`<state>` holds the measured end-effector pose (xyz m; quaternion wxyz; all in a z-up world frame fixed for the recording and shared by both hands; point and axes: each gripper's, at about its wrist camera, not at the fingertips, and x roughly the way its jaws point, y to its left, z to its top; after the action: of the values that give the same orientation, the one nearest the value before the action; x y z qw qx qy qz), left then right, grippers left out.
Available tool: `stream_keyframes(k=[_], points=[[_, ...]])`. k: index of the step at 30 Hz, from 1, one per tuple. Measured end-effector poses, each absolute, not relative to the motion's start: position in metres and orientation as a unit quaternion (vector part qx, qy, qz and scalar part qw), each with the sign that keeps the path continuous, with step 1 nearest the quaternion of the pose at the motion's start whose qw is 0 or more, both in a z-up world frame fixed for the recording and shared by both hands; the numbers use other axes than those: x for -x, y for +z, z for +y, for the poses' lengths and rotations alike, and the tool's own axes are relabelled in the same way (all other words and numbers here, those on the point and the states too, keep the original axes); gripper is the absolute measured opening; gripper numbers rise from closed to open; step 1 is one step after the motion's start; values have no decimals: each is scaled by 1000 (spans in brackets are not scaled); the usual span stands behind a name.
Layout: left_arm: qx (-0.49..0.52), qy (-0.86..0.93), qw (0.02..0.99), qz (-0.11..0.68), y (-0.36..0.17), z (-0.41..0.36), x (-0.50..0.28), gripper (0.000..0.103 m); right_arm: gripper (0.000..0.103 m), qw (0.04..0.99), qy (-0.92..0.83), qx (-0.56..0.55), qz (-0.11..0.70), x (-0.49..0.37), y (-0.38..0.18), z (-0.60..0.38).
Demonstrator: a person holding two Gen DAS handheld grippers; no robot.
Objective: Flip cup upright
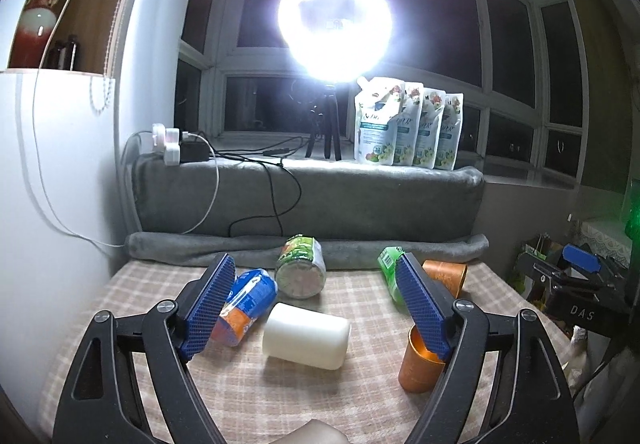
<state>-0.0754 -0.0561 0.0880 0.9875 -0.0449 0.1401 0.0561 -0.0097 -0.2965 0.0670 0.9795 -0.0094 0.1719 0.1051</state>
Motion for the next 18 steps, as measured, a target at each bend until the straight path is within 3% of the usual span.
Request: stream_keyframes(k=[18], points=[[45,56,987,142,88,-56,75,83,102,983,93,14,158,10,72,-295]])
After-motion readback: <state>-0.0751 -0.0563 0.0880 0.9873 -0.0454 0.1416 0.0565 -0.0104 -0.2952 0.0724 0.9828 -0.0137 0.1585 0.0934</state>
